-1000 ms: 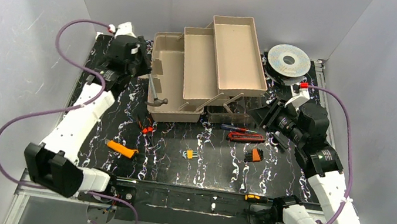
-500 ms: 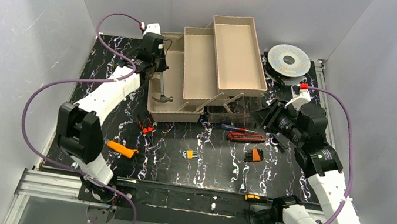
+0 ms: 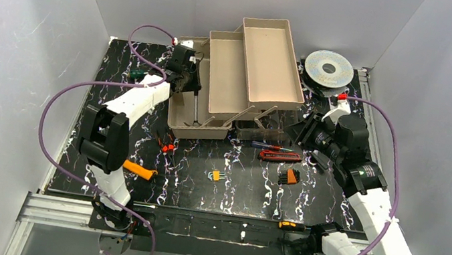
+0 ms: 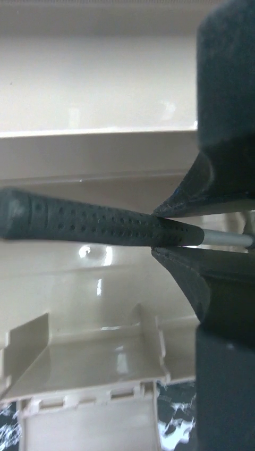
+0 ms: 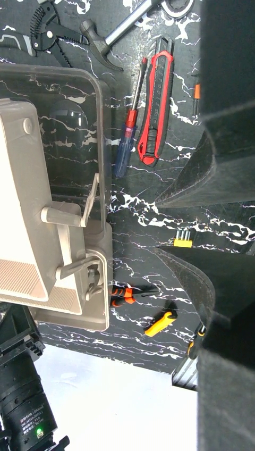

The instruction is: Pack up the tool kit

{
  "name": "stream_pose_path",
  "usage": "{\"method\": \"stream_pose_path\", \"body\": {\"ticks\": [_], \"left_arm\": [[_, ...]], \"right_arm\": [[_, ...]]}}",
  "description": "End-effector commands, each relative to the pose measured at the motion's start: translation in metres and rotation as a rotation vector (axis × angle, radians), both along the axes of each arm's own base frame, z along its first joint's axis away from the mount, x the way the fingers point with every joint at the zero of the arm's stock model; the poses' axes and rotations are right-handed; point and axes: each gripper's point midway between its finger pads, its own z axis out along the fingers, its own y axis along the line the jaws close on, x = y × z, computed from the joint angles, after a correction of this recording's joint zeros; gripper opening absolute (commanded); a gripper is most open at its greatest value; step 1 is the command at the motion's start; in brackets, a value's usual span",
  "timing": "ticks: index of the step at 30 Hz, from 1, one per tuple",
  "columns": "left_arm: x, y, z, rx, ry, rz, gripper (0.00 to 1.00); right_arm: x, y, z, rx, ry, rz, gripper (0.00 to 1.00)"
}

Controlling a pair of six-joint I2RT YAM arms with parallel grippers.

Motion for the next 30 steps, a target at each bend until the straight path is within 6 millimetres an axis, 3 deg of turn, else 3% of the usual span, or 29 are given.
{"method": "stream_pose_path", "body": {"ticks": [1,5,12,18,23,27,30], "left_arm": [[-0.008,-0.017,0.017,-0.059,0.005,-0.076,0.33],[-0.012,-0.008,0.030,-0.018,-0.009,-0.067,0.60],[-0.040,0.037,0.077,0.098,-0.107,0.049,0.97],[-0.090,0.094,0.109,0.151,-0.166,0.256,0.98],[-0.150,0.147,0.104,0.105,-0.109,0.489,0.98],[-0.187,0.157,0.085,0.055,-0.015,0.525,0.98],[-0.206,0.153,0.065,0.028,0.069,0.534,0.98]], "right_arm": [[-0.001,0.002,0.010,0.011,-0.046,0.013,0.40],[-0.004,0.001,0.010,0.012,-0.048,0.014,0.40],[-0.003,-0.003,0.017,-0.001,-0.074,0.001,0.41],[-0.006,0.002,0.017,0.018,-0.066,0.026,0.41],[-0.008,0.002,0.011,0.021,-0.058,0.028,0.41],[-0.010,0.001,0.008,0.023,-0.061,0.029,0.41],[-0.012,0.001,0.008,0.025,-0.060,0.030,0.41]]}}
